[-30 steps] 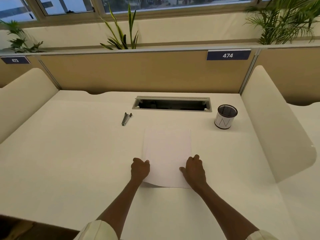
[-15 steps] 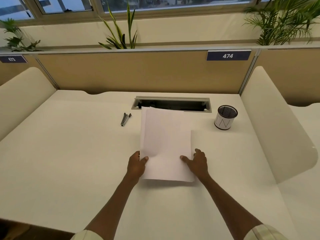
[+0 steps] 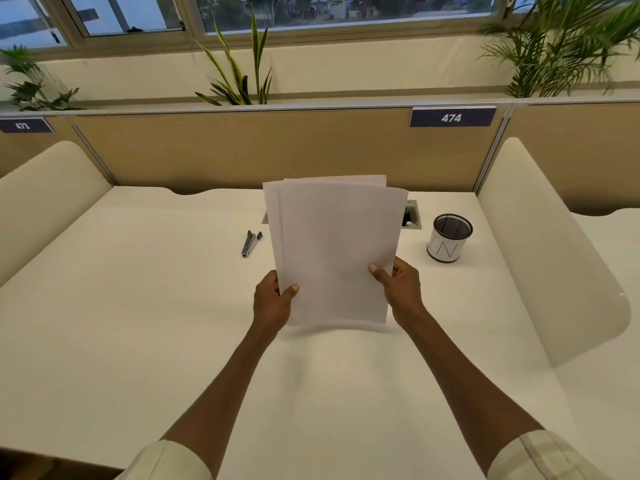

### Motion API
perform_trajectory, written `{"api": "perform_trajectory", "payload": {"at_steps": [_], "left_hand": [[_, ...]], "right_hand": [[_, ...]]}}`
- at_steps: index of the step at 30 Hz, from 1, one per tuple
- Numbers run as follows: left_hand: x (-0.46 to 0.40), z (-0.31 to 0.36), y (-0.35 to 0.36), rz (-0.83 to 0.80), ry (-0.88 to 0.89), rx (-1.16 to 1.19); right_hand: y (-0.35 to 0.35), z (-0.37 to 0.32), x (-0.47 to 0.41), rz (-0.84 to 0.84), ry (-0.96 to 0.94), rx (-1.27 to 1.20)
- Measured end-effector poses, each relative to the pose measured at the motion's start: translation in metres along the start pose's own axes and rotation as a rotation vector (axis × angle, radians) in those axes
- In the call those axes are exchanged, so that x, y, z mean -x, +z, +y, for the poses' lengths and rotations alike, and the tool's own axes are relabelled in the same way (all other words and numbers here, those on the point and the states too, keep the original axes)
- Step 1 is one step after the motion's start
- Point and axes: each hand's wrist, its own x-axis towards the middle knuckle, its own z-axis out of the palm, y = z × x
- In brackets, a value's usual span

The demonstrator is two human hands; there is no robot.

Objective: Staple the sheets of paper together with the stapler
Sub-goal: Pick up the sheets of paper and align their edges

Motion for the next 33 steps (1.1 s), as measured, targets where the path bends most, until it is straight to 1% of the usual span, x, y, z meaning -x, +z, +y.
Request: {"api": "perform_trajectory", "payload": {"at_steps": [4,6,10,17,25,29,33], "left_hand": [[-0.006,0.022,0.008,0.116,0.066,0.0],[-0.006,0.026,0.01,0.148,0.073,0.013],[-0.005,0.018,0.009,0.129,0.039,0.049],[-0.006,0.019,0.009,0.102,0.028,0.071],[-0.011,0.025,0.015,0.035,0.048,0.056],[-0.013,0.025,0.007,0.015,0.067,0.089],[-0.012,0.021,0.006,0.011,0.056,0.081]], "right_hand": [[0.006,-0.013,0.0,0.045,-0.069,-0.068],[0.007,-0.017,0.001,0.048,-0.086,-0.096],[0.005,-0.013,0.002,0.04,-0.093,-0.094],[0.003,-0.002,0.002,0.025,-0.055,0.062],[0.012,-0.011,0.002,0.023,-0.057,0.041],[0.014,-0.019,0.001,-0.023,-0.111,0.071],[0.018,-0.014,0.003,-0.039,-0.103,0.098]]}}
